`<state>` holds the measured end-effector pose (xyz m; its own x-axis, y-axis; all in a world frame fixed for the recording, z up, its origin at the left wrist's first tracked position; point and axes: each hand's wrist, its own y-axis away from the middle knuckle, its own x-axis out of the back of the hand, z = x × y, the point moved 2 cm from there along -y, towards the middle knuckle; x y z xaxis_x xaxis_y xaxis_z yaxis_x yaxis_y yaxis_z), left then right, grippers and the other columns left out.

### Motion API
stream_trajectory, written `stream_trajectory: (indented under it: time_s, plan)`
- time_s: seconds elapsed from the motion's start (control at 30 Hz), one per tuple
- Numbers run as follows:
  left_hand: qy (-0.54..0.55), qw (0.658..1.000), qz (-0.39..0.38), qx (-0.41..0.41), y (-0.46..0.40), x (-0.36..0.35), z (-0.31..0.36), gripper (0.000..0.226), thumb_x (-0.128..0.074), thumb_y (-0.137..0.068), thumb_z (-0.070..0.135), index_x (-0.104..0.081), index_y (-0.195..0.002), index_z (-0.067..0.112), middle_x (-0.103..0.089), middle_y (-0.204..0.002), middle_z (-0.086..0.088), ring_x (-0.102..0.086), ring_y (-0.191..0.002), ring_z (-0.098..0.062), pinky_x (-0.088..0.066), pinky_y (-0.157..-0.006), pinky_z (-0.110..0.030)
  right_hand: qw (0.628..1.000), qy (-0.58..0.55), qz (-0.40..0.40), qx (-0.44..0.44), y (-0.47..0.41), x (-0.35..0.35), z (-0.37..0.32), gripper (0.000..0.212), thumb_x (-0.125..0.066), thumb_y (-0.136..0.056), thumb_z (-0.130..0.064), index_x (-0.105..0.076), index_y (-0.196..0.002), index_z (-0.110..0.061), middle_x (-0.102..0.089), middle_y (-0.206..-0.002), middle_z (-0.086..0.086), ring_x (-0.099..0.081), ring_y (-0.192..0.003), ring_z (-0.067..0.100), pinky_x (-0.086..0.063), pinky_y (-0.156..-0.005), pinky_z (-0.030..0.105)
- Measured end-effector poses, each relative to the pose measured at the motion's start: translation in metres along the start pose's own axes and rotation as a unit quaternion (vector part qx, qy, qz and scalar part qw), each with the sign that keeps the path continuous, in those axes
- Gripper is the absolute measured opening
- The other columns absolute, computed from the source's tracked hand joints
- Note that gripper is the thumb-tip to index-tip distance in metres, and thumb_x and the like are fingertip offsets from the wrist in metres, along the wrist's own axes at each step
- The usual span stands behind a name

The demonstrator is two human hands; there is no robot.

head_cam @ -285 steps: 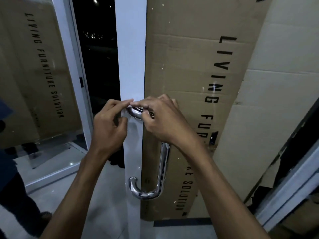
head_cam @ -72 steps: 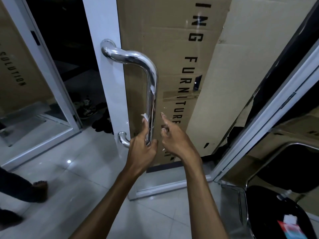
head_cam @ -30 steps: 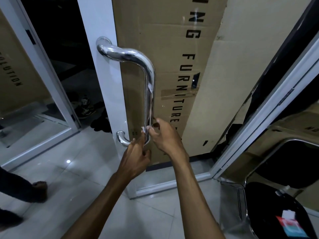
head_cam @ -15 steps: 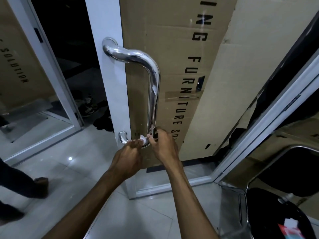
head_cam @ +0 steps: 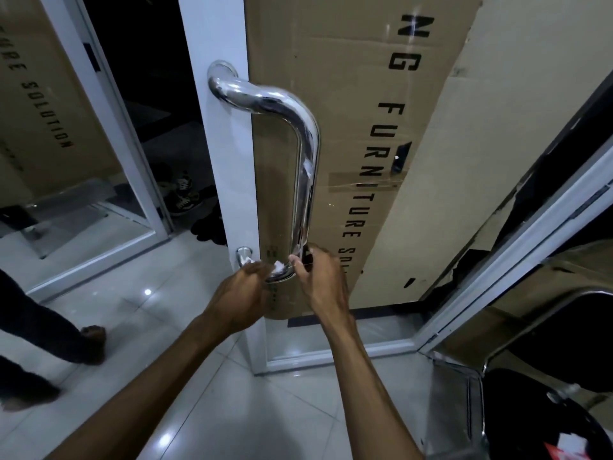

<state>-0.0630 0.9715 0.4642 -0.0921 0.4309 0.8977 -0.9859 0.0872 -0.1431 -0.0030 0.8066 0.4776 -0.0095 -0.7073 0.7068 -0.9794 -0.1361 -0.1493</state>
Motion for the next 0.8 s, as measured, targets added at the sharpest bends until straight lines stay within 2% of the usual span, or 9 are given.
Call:
stream_trajectory:
  time_s: [0.13, 0.2, 0.3, 0.37, 0.43, 0.5, 0.6, 0.67, 0.8]
  plan:
    - [-0.032, 0.999, -0.011, -0.008, -0.008, 0.009, -0.014, 0.040, -0.057, -0.096, 0.010, -0.061, -0.134, 0.022, -0.061, -0.132, -0.006, -0.065, -0.103, -0.024, -0.053, -0.083, -0.033, 1.000, 0.007, -0.003, 0.000, -0.003, -0.003, 0.003, 0.019, -0.062, -0.102, -0.039, -0.068, -0.107, -0.022, -0.064, -0.094, -0.007, -0.060, -0.081, 0.006, -0.042, -0.062, 0.013]
    - [-0.081, 0.996, -0.024, -0.002, -0.017, 0.014, -0.024, 0.030, -0.059, -0.095, 0.007, -0.067, -0.121, 0.017, -0.062, -0.122, -0.007, -0.065, -0.095, -0.024, -0.052, -0.077, -0.031, 1.000, 0.015, -0.001, 0.002, -0.003, -0.004, 0.003, 0.019, -0.061, -0.102, -0.041, -0.068, -0.106, -0.023, -0.065, -0.095, -0.006, -0.061, -0.081, 0.006, -0.045, -0.063, 0.015]
    - [-0.074, 0.996, -0.047, 0.026, -0.031, 0.008, -0.019, 0.016, -0.058, -0.096, 0.012, -0.070, -0.105, 0.016, -0.062, -0.103, -0.007, -0.063, -0.088, -0.024, -0.050, -0.068, -0.031, 1.000, 0.020, -0.001, 0.000, -0.004, -0.005, 0.002, 0.019, -0.060, -0.102, -0.041, -0.067, -0.105, -0.023, -0.064, -0.093, -0.007, -0.061, -0.081, 0.006, -0.047, -0.063, 0.016]
    - [-0.061, 0.995, -0.068, 0.049, -0.039, -0.002, -0.012, 0.016, -0.054, -0.099, 0.016, -0.068, -0.106, 0.019, -0.060, -0.101, -0.009, -0.057, -0.083, -0.022, -0.044, -0.066, -0.031, 1.000, 0.030, 0.004, -0.002, -0.003, -0.005, 0.001, 0.019, -0.060, -0.102, -0.042, -0.067, -0.106, -0.025, -0.064, -0.092, -0.007, -0.061, -0.079, 0.007, -0.048, -0.063, 0.018]
    - [-0.006, 0.995, -0.076, 0.071, -0.044, -0.008, -0.007, 0.026, -0.054, -0.099, 0.014, -0.070, -0.117, 0.023, -0.065, -0.108, -0.008, -0.053, -0.085, -0.021, -0.042, -0.068, -0.029, 0.999, 0.045, 0.020, 0.003, -0.003, -0.004, 0.002, 0.020, -0.060, -0.102, -0.046, -0.067, -0.105, -0.028, -0.067, -0.092, -0.006, -0.064, -0.079, 0.009, -0.057, -0.067, 0.027]
    - [0.069, 0.993, -0.060, 0.070, -0.043, -0.008, -0.002, 0.040, -0.055, -0.099, 0.007, -0.070, -0.132, 0.027, -0.068, -0.113, -0.001, -0.057, -0.093, -0.021, -0.045, -0.072, -0.027, 0.997, 0.068, 0.031, 0.010, -0.001, -0.001, 0.001, 0.022, -0.059, -0.101, -0.048, -0.067, -0.103, -0.027, -0.068, -0.090, -0.006, -0.064, -0.078, 0.010, -0.059, -0.069, 0.032]
    - [0.123, 0.991, -0.028, 0.039, -0.028, -0.009, 0.000, 0.056, -0.058, -0.096, 0.000, -0.061, -0.143, 0.031, -0.071, -0.131, -0.001, -0.066, -0.111, -0.024, -0.055, -0.084, -0.030, 0.995, 0.088, 0.038, 0.019, -0.001, 0.002, 0.001, 0.024, -0.060, -0.100, -0.049, -0.068, -0.101, -0.026, -0.065, -0.086, -0.009, -0.063, -0.077, 0.010, -0.059, -0.070, 0.032]
    - [0.108, 0.994, 0.004, 0.004, -0.013, -0.014, -0.004, 0.058, -0.058, -0.095, 0.003, -0.057, -0.147, 0.028, -0.066, -0.140, -0.002, -0.063, -0.124, -0.027, -0.057, -0.097, -0.039, 0.995, 0.092, 0.039, 0.016, -0.001, 0.003, -0.001, 0.024, -0.061, -0.100, -0.049, -0.069, -0.101, -0.026, -0.060, -0.084, -0.011, -0.062, -0.077, 0.009, -0.057, -0.071, 0.029]
    - [-0.005, 0.991, 0.056, -0.122, 0.012, -0.033, -0.014, 0.062, -0.040, -0.096, 0.022, -0.045, -0.156, 0.009, -0.050, -0.158, -0.009, -0.047, -0.146, -0.030, -0.040, -0.120, -0.051, 0.996, 0.076, 0.037, 0.016, -0.001, 0.002, -0.002, 0.023, -0.062, -0.101, -0.046, -0.069, -0.102, -0.025, -0.062, -0.086, -0.010, -0.061, -0.078, 0.008, -0.053, -0.071, 0.024]
